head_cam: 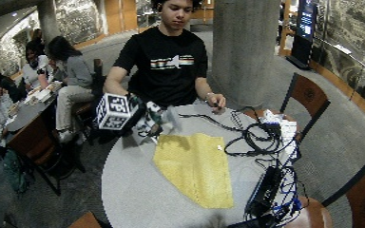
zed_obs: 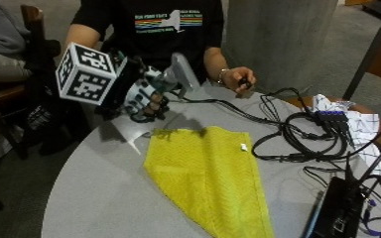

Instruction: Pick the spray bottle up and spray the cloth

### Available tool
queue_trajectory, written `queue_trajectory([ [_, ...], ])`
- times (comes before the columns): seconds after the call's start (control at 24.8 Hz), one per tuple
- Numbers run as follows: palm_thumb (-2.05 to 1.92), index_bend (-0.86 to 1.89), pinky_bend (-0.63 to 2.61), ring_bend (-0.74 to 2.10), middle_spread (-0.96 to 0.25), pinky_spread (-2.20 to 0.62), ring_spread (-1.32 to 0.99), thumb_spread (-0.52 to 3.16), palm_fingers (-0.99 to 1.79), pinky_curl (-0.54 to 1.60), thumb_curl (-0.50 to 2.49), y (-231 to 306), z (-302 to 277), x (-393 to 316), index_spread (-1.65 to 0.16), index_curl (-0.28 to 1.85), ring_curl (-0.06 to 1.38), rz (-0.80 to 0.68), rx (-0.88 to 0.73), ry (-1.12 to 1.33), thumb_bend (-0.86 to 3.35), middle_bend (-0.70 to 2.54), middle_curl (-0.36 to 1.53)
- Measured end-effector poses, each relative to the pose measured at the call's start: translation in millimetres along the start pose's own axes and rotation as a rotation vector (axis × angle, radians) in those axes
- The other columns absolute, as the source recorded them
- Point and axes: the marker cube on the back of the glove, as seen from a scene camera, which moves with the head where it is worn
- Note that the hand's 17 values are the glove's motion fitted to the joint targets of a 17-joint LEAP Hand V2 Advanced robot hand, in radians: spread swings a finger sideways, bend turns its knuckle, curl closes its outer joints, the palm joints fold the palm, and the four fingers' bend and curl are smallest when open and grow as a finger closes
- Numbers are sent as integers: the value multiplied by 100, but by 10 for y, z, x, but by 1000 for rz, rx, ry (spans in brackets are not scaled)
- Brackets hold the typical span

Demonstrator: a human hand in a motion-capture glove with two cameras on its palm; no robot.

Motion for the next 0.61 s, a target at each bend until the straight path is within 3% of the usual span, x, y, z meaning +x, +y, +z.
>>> queue_trajectory([
  [0.12, 98, 17, 32, 42, -4, 11, 1, 56, 117, 37, 67, 146, 254, -277, -17, 53, 39, -170, 69, -119, -3, 29, 50],
  [0.32, 101, 18, 29, 40, -3, 12, 1, 57, 112, 36, 67, 217, 952, -605, -16, 54, 38, -401, 45, -405, -2, 28, 50],
  [0.61, 103, 17, 24, 36, -3, 14, 1, 59, 109, 35, 67, 63, 1799, -756, -16, 54, 37, -547, 52, -473, -2, 25, 49],
])
